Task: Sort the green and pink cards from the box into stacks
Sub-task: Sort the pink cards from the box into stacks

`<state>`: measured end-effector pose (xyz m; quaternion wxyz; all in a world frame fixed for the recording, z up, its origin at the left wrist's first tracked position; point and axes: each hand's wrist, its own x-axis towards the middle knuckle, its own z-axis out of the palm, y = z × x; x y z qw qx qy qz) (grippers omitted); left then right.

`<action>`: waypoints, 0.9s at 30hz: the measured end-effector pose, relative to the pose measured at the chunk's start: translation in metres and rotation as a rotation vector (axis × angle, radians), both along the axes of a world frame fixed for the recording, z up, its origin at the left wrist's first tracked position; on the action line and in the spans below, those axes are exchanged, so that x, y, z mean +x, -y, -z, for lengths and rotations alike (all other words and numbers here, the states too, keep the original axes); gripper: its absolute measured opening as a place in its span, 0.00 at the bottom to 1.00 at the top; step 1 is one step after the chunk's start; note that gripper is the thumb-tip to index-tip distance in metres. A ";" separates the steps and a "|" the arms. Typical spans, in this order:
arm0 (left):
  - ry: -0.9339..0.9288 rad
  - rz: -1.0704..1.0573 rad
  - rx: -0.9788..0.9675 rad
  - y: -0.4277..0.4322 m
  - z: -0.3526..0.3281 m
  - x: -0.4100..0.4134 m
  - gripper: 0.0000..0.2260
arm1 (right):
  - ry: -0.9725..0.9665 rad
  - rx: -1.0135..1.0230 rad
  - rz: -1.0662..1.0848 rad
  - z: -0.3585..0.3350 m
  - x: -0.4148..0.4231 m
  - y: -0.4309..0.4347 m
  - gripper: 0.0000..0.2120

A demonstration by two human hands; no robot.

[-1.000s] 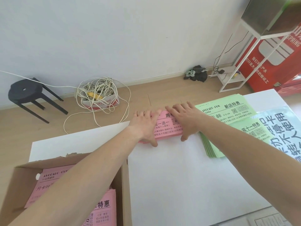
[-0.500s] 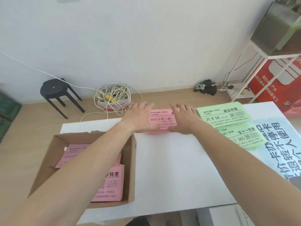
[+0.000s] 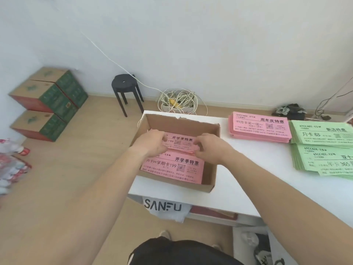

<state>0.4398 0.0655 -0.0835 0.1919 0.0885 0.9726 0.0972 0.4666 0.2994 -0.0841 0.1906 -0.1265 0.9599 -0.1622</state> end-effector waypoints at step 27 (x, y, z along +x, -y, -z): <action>0.027 0.114 0.026 0.044 0.070 0.010 0.32 | 0.252 -0.154 0.977 0.067 -0.063 0.093 0.11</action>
